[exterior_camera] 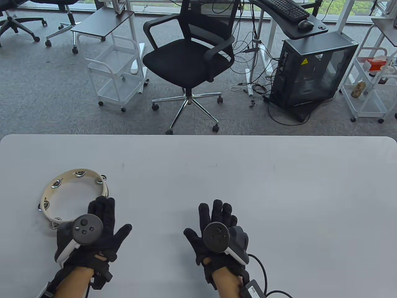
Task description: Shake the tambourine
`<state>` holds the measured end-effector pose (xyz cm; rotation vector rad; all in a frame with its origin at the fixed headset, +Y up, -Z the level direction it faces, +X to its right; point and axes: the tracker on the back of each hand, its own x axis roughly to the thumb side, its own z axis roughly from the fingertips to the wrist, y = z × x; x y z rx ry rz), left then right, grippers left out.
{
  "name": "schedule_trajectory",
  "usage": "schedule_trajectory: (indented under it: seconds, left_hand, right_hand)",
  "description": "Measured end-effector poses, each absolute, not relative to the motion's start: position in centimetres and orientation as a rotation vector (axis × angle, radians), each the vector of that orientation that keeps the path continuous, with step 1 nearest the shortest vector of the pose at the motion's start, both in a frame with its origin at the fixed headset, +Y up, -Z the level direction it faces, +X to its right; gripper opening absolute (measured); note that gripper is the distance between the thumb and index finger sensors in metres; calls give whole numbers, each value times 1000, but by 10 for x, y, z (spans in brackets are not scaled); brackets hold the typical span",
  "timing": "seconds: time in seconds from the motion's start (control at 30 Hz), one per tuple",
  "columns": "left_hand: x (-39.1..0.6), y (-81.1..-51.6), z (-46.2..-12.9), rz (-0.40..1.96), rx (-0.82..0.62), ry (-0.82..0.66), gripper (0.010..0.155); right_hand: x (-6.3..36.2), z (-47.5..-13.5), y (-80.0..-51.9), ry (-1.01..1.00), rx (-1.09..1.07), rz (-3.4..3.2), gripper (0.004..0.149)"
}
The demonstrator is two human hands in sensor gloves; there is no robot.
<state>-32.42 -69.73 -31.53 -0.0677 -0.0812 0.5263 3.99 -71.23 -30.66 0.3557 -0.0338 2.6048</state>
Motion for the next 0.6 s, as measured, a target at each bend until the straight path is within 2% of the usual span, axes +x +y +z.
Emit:
schedule_trajectory:
  seconds: [0.2, 0.33, 0.47, 0.6]
  left_hand:
    - [-397, -717, -332, 529, -93, 246, 92]
    - [-407, -733, -341, 402, -202, 297, 88]
    - [-403, -746, -350, 252, -300, 269, 82]
    - [-397, -743, -356, 197, -238, 265, 75]
  right_hand:
    - [44, -312, -717, 32, 334, 2583, 88]
    - [41, -314, -721, 86, 345, 2574, 88]
    - [35, -315, -724, 122, 368, 2579, 87]
    - [30, -316, -727, 155, 388, 2586, 87]
